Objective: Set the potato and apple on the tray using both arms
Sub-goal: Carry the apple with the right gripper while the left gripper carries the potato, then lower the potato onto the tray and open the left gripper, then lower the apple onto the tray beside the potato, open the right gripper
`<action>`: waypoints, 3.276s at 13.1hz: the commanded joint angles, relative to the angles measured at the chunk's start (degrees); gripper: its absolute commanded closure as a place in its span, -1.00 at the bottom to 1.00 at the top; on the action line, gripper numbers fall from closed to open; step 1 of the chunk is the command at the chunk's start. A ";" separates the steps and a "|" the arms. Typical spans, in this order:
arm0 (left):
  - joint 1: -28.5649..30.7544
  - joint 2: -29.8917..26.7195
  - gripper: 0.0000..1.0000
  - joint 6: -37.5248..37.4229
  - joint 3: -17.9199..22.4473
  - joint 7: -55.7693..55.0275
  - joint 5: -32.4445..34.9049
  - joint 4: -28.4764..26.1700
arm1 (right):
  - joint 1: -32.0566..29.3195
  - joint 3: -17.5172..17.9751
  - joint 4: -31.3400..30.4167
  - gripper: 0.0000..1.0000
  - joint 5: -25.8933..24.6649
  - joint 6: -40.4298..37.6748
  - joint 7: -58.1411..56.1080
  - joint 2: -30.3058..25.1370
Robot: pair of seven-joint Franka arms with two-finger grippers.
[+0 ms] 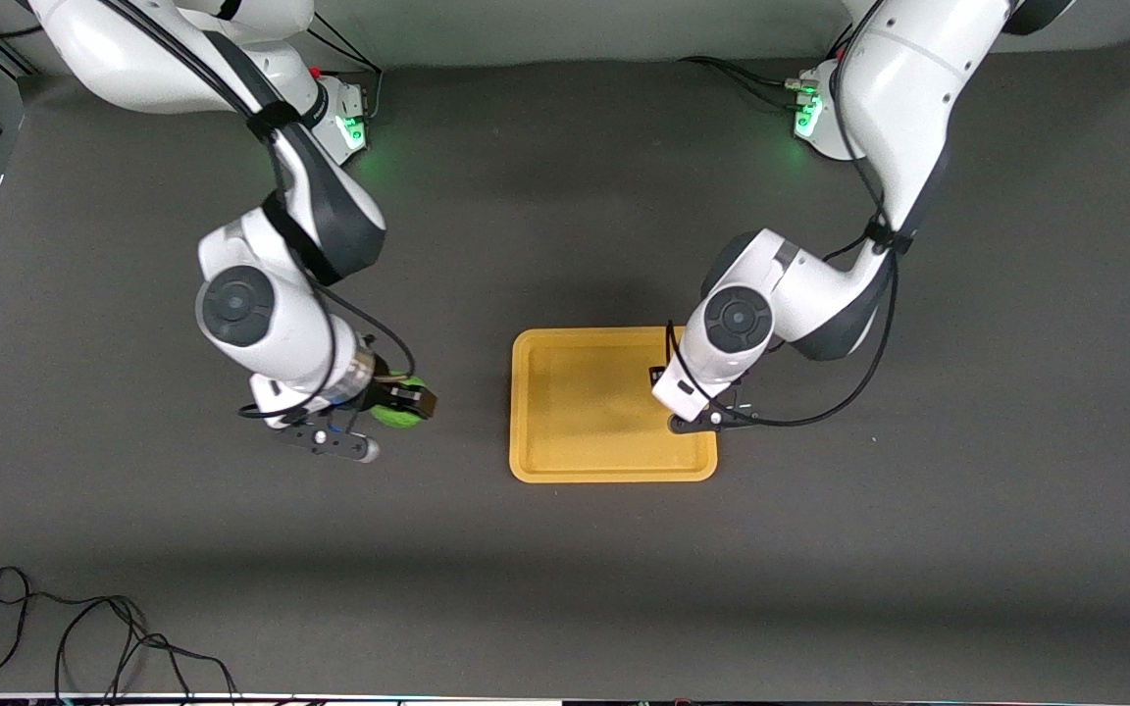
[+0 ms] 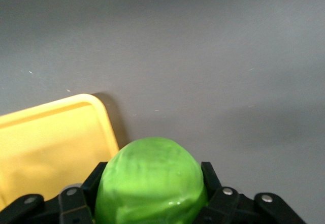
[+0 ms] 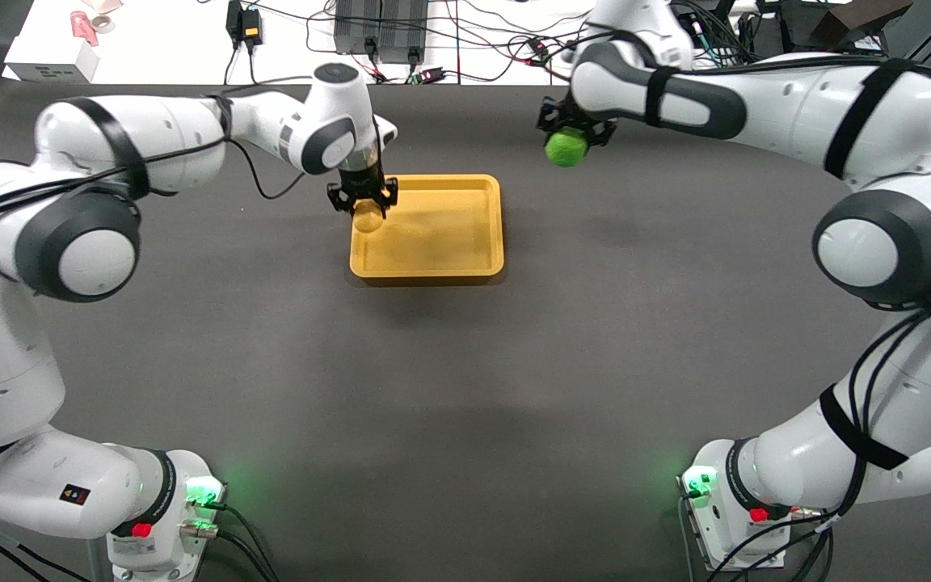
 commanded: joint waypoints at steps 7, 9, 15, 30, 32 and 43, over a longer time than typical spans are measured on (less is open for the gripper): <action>-2.13 3.60 -0.58 2.00 0.84 -2.05 2.69 1.96 | 3.65 6.55 8.31 0.53 -13.35 -0.28 25.90 12.08; -2.13 3.60 -0.98 2.00 0.84 -2.05 4.01 1.96 | 3.56 7.26 8.49 0.53 -13.27 -0.37 27.16 12.08; -0.99 -0.77 -0.99 -1.41 1.10 -1.09 4.10 1.79 | 3.47 11.48 8.49 0.53 -13.98 7.60 25.93 16.12; 27.31 -28.65 -1.00 -26.55 0.84 36.18 0.14 1.88 | 9.45 11.92 8.23 -0.64 -28.21 18.97 33.22 26.84; 27.66 -29.70 -1.00 -28.31 0.84 36.96 -0.03 1.96 | 9.28 11.92 8.31 -1.00 -29.35 18.97 33.22 26.93; 29.77 -32.08 -1.00 -27.09 1.63 43.91 -4.16 1.61 | -2.06 22.03 8.49 -1.00 -24.81 -6.30 21.67 12.63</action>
